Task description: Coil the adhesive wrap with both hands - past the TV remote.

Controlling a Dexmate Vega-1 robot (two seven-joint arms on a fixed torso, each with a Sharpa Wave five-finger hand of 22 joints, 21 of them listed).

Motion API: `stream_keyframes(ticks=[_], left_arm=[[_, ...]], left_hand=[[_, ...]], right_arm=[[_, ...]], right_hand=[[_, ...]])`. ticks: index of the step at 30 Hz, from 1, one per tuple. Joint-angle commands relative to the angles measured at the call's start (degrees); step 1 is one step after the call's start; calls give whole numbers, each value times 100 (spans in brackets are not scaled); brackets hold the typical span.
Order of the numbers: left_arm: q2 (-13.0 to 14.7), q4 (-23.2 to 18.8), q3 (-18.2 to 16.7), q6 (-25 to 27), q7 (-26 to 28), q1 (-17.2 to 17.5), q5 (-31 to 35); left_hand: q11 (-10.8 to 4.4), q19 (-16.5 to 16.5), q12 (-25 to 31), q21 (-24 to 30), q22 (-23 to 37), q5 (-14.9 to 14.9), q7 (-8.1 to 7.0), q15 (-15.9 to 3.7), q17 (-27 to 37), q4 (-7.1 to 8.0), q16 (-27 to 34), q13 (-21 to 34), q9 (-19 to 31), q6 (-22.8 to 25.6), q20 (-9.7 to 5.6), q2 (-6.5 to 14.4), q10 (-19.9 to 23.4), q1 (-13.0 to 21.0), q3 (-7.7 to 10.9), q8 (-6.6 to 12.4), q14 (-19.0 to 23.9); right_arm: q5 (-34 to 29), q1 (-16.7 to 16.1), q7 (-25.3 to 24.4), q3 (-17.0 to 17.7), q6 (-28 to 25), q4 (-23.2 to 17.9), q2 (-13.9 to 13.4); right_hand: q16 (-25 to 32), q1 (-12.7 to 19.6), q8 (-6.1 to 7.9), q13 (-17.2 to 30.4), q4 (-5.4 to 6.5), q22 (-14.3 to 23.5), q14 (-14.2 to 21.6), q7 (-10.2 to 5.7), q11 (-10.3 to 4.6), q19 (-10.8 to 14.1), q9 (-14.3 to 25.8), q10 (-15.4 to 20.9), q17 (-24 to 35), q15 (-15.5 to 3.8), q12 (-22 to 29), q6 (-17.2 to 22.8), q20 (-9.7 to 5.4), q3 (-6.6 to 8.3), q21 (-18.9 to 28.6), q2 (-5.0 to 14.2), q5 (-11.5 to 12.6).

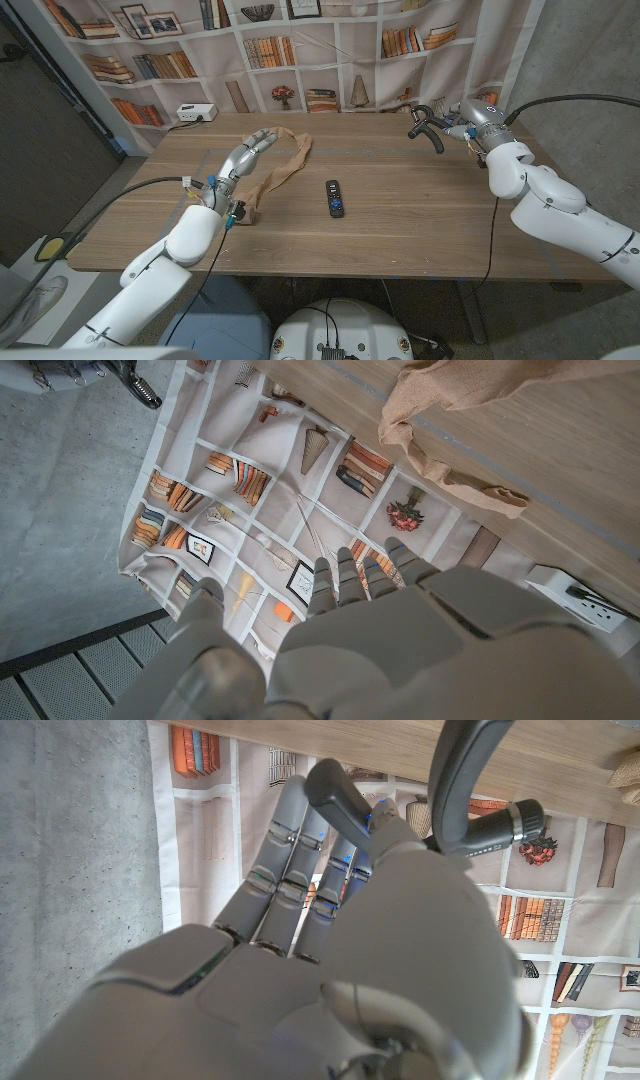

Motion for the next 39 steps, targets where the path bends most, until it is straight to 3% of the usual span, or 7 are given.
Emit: stream_keyframes(ticks=[1, 20, 39], left_arm=[[90, -301, -27, 394, -22, 122, 742], [-58, -552, -138, 621, -79, 369, 1623], [-276, -477, -248, 401, -125, 556, 1740]], left_hand=[[9, -17, 24, 10, 20, 16, -9, 2, 12, -9, 17, 6, 7, 33, -26, 25, 33, -11, -20, 25, -67], [5, -22, 27, 12, 18, 17, -9, -7, 10, -18, 19, 7, 8, 70, -19, 40, 49, 10, -10, 32, -67], [-18, -23, 43, 14, 17, 20, -16, -25, 7, -27, 22, 7, 10, 119, -16, 72, 100, 45, 10, 38, -59]], right_arm=[[-98, 177, 113, -162, -35, 33, 69], [-242, 408, 255, -372, -40, 136, 222], [-439, 460, 377, -469, -152, 30, 227]], right_hand=[[-24, 474, -15, 38, -40, 8, 367, -27, -54, -26, 31, 10, 33, -948, 15, 8, -488, 71, 80, 472, 30], [-66, 458, -27, 123, -40, -45, 381, -32, -48, -85, 37, 21, 95, -948, 7, 12, -492, 94, 223, 462, 30], [-110, 446, -39, 176, -45, -111, 393, -39, -49, -147, 43, 22, 151, -948, -26, 14, -501, 120, 360, 448, 32]])
